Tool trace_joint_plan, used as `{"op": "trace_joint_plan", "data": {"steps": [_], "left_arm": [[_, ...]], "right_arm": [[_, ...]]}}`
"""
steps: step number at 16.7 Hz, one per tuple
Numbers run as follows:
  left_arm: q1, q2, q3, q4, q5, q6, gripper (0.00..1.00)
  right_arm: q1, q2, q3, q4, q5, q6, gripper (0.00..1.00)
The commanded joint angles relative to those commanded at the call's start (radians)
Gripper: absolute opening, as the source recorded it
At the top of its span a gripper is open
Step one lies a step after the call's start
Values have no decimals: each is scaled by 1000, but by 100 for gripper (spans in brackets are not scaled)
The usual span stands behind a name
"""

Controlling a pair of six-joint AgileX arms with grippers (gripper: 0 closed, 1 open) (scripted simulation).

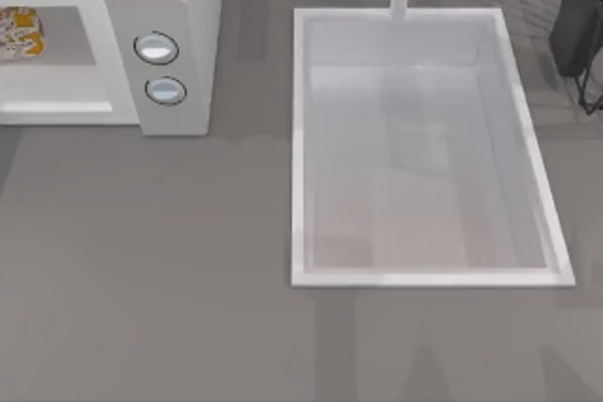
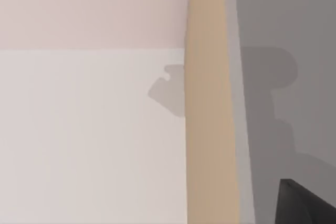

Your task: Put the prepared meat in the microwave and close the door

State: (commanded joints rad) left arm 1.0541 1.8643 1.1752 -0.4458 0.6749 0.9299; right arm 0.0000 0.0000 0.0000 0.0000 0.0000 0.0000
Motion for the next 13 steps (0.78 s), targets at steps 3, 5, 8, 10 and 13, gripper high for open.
{"op": "trace_joint_plan", "data": {"steps": [3, 5, 8, 10, 13], "left_arm": [[1, 19, -41, 59, 1, 2, 0], [1, 19, -42, 61, 1, 2, 0], [-4, 13, -43, 59, 0, 0, 0], [-18, -15, -76, 75, -8, -18, 0], [-62, -99, -177, 123, -31, -70, 0]], "right_arm": [[0, 0, 0, 0, 0, 0, 100], [0, 0, 0, 0, 0, 0, 100], [0, 0, 0, 0, 0, 0, 100], [0, 0, 0, 0, 0, 0, 100], [0, 0, 0, 0, 0, 0, 100]]}}
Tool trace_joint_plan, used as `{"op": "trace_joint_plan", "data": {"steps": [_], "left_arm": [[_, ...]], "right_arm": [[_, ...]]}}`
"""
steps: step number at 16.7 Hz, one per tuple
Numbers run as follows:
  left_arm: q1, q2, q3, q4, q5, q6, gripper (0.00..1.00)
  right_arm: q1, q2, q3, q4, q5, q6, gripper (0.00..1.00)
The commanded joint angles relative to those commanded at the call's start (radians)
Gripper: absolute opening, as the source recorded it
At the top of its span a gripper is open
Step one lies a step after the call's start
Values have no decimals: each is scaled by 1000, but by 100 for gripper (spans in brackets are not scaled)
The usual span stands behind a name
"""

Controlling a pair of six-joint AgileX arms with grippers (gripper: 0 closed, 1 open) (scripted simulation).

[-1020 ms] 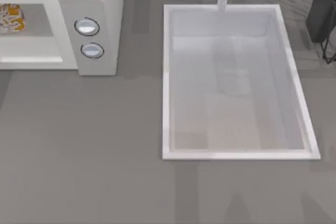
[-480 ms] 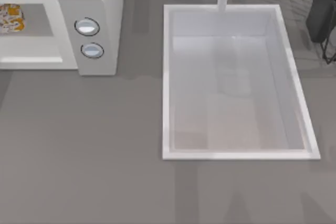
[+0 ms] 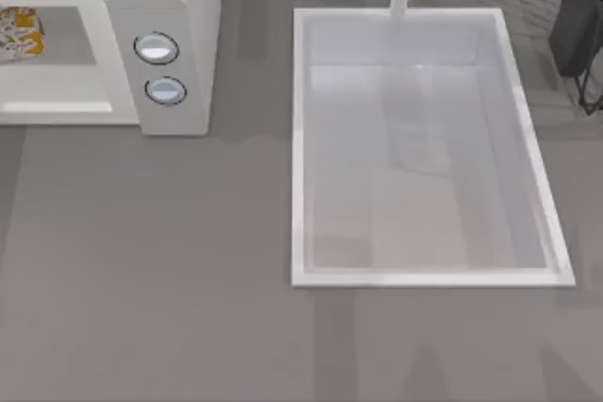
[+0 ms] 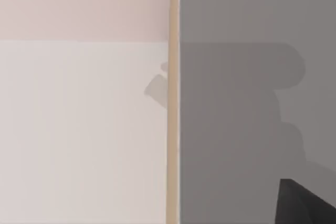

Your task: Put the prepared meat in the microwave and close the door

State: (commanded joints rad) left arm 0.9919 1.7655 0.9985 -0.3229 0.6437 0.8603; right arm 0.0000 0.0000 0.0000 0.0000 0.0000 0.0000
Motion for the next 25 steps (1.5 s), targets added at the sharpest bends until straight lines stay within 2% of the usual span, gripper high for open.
{"op": "trace_joint_plan", "data": {"steps": [6, 14, 25], "left_arm": [[-99, -176, -221, 108, -47, -106, 0], [-121, -209, -264, 125, -58, -133, 0], [-406, -504, -526, 224, -224, -401, 0]], "right_arm": [[0, 0, 0, 0, 0, 0, 100], [0, 0, 0, 0, 0, 0, 100], [0, 0, 0, 0, 0, 0, 100]]}}
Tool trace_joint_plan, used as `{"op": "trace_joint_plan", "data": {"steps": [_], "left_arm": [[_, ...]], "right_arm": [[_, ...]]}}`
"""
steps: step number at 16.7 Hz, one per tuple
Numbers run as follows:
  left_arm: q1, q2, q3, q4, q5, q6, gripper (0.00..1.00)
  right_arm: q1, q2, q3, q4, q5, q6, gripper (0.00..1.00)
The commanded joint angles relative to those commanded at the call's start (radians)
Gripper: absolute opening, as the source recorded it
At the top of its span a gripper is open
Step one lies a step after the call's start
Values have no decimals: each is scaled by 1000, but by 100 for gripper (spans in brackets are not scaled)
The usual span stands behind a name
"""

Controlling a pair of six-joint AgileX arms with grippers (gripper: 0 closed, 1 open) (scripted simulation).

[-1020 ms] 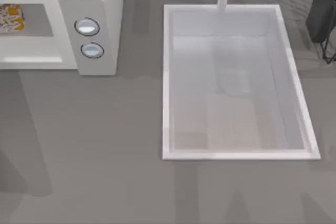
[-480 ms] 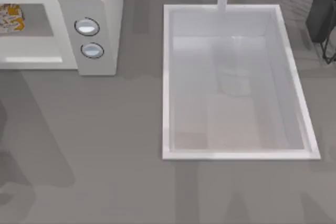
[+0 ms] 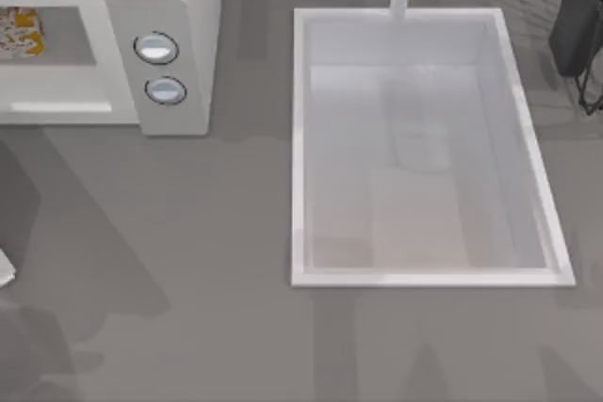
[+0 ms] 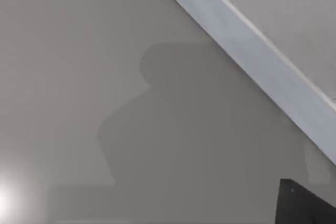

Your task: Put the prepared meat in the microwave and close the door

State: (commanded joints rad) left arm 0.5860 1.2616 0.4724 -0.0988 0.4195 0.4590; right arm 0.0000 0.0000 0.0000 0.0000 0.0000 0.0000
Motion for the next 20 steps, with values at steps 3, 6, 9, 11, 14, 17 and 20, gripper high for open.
{"op": "trace_joint_plan", "data": {"steps": [3, 6, 9, 11, 14, 17, 20], "left_arm": [[-5, -5, -4, 2, -4, -4, 0], [-15, -8, -8, 0, -15, -19, 0], [-105, -51, -35, 5, -94, -104, 0], [-208, -85, -55, 9, -152, -173, 0], [-386, -133, -85, 14, -246, -282, 0], [-492, -191, -120, 19, -331, -377, 0], [-511, -208, -130, 20, -346, -396, 0]], "right_arm": [[0, 0, 0, 0, 0, 0, 100], [0, 0, 0, 0, 0, 0, 100], [0, 0, 0, 0, 0, 0, 100], [0, 0, 0, 0, 0, 0, 100], [0, 0, 0, 0, 0, 0, 100], [0, 0, 0, 0, 0, 0, 100], [0, 0, 0, 0, 0, 0, 100]]}}
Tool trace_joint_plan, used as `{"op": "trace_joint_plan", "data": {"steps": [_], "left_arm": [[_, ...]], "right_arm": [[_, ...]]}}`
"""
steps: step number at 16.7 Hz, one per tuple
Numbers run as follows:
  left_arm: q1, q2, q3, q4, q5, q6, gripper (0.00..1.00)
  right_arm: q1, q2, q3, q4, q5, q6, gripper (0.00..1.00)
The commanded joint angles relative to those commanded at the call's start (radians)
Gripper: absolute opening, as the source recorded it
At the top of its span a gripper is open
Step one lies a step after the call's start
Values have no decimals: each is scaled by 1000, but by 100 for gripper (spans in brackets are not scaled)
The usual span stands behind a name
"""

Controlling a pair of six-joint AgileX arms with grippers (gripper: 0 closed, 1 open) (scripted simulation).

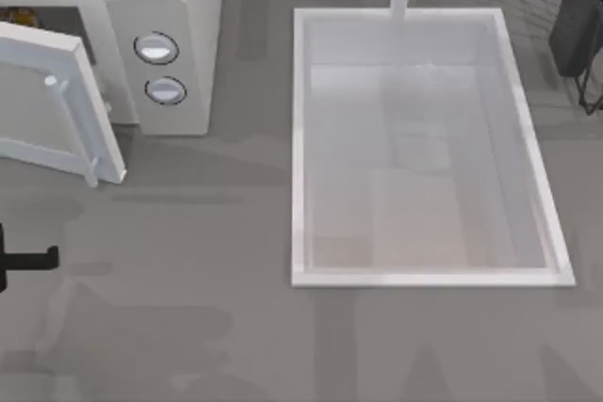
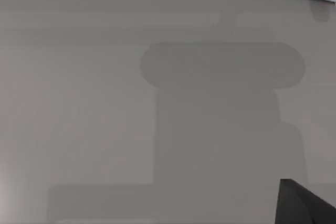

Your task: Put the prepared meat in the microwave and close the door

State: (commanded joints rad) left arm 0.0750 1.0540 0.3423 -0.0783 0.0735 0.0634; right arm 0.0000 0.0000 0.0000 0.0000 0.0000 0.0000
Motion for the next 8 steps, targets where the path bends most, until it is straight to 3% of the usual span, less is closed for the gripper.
{"op": "trace_joint_plan", "data": {"steps": [4, 8], "left_arm": [[0, 20, 19, 13, 3, 1, 0], [-15, 178, 121, 80, -2, -2, 0]], "right_arm": [[0, 0, 0, 0, 0, 0, 100], [0, 0, 0, 0, 0, 0, 100]]}}
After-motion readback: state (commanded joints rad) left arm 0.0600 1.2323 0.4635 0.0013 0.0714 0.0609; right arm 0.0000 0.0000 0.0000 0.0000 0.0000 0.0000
